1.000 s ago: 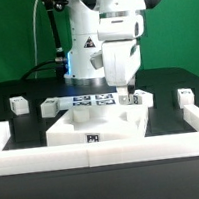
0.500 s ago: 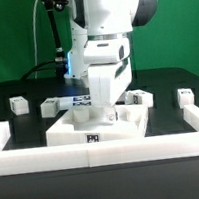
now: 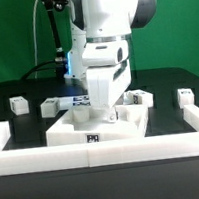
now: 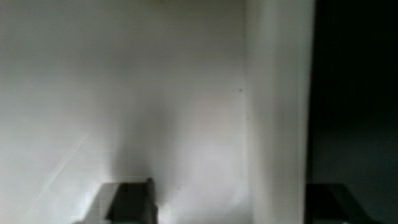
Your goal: Assemble one leg
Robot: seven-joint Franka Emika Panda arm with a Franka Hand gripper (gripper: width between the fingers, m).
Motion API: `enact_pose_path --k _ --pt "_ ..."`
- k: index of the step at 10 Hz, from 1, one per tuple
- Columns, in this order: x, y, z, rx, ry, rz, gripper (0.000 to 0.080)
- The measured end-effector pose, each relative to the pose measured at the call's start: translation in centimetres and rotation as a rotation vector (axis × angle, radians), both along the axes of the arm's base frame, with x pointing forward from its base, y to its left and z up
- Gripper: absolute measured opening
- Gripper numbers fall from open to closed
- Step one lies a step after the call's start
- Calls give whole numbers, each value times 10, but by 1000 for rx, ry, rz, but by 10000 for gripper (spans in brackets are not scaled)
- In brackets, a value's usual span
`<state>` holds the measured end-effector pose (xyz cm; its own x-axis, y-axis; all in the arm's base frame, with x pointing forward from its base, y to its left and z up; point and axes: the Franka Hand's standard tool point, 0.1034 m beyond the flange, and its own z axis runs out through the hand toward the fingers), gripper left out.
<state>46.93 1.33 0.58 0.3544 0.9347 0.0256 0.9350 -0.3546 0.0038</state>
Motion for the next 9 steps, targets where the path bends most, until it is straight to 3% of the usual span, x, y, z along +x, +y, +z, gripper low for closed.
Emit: enact_pose_path --k 1,2,3,9 --pt "0 0 0 0 1 0 232" --pt "0 0 0 0 1 0 232" --pt "0 0 0 0 1 0 66" --pt "0 0 0 -1 2 18 57"
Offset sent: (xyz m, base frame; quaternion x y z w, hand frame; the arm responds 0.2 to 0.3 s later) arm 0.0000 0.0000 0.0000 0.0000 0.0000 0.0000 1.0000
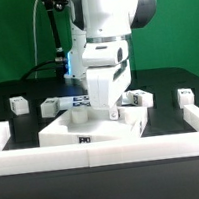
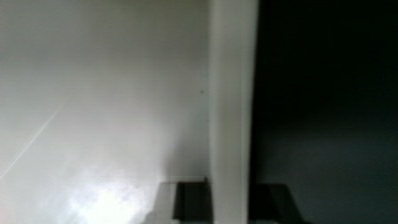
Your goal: Assemble one leg
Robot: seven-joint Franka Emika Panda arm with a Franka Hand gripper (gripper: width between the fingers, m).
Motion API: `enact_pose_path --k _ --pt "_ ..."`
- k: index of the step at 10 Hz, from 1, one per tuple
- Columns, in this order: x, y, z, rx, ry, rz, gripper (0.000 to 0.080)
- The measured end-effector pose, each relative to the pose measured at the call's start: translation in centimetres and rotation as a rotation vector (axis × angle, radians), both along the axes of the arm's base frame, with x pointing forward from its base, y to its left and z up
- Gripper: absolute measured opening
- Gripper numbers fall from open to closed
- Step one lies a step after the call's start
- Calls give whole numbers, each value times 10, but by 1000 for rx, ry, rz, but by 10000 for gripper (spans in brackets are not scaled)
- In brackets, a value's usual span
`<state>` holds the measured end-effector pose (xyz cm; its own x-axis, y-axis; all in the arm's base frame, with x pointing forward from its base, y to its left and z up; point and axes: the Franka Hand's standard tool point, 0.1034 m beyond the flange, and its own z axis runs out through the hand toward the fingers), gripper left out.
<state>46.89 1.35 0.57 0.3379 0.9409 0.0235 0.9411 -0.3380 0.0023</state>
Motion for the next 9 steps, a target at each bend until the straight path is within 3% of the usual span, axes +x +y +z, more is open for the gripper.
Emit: enact_pose_path --k 3,8,9 --pt "3 13 1 -23 12 213 58" --pt "2 12 1 -24 13 234 58" --pt "2 19 0 -22 10 258 58"
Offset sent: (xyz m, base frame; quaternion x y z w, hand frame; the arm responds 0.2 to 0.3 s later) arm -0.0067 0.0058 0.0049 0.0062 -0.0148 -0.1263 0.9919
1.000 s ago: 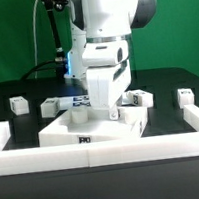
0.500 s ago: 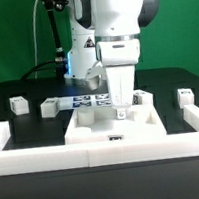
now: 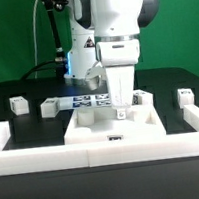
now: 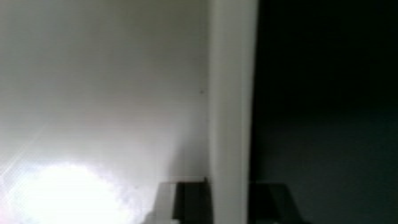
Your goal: Assemble one leg
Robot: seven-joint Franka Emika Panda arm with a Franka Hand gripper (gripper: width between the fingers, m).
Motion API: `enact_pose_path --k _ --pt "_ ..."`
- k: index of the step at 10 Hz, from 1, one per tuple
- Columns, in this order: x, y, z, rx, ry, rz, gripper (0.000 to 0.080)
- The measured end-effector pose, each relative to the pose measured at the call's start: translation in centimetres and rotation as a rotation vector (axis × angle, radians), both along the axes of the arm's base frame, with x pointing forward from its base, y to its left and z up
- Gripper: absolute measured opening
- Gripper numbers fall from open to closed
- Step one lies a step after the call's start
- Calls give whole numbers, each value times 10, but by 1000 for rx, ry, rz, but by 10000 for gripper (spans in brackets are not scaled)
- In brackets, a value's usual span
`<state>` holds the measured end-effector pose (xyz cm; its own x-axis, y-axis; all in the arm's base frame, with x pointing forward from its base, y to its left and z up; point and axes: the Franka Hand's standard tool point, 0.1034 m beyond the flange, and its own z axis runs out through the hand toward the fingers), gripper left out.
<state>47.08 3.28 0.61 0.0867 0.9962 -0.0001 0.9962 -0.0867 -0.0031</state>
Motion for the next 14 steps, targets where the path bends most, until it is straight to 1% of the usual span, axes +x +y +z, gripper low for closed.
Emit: enact_pose_path --k 1,2,4,6,7,10,11,12,13,14 --pt "1 12 0 5 1 22 59" --pt "3 19 0 7 4 36 59" --pt "11 33 0 14 -1 53 59" --pt "15 44 0 17 -6 31 59" --pt "16 49 0 17 -5 22 59" --pt "16 48 0 16 -4 22 59" --pt "16 48 0 16 -4 22 267" --pt "16 48 0 16 -4 22 451" --pt "16 48 0 16 -4 22 582" --pt "16 48 0 16 -4 22 582"
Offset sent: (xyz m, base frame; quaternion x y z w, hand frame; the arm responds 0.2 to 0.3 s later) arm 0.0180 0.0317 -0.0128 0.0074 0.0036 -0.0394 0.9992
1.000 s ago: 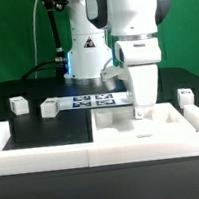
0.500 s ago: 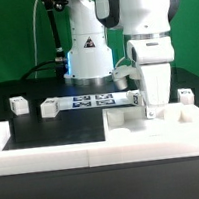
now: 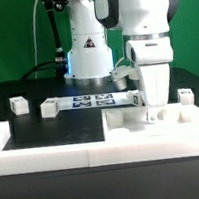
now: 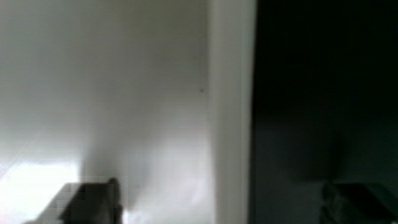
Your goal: Assemble one leg
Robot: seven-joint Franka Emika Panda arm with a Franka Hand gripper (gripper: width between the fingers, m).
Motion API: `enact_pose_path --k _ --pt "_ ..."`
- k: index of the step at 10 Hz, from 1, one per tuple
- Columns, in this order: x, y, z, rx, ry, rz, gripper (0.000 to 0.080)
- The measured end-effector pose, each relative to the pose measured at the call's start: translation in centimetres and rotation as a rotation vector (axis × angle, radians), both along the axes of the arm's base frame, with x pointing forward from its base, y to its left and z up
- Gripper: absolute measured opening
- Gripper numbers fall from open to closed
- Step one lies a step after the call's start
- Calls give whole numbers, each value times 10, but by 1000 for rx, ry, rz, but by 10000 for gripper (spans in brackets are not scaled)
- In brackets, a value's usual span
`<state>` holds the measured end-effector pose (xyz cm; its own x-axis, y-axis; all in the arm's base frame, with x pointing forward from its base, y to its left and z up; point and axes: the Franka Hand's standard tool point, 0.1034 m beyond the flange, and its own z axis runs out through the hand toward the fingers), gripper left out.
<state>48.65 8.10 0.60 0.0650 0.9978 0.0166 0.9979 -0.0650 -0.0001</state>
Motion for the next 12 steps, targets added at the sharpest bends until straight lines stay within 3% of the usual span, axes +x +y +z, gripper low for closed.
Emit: enact_pose_path --k 1,5,8,9,12 --pt "0 0 0 0 0 0 636" --pt "1 0 2 0 -4 1 649" --pt "-6 17 54 -25 -37 -133 649" --pt "-9 20 61 -23 -49 -154 649" --pt "-10 18 59 -22 -46 -189 649"
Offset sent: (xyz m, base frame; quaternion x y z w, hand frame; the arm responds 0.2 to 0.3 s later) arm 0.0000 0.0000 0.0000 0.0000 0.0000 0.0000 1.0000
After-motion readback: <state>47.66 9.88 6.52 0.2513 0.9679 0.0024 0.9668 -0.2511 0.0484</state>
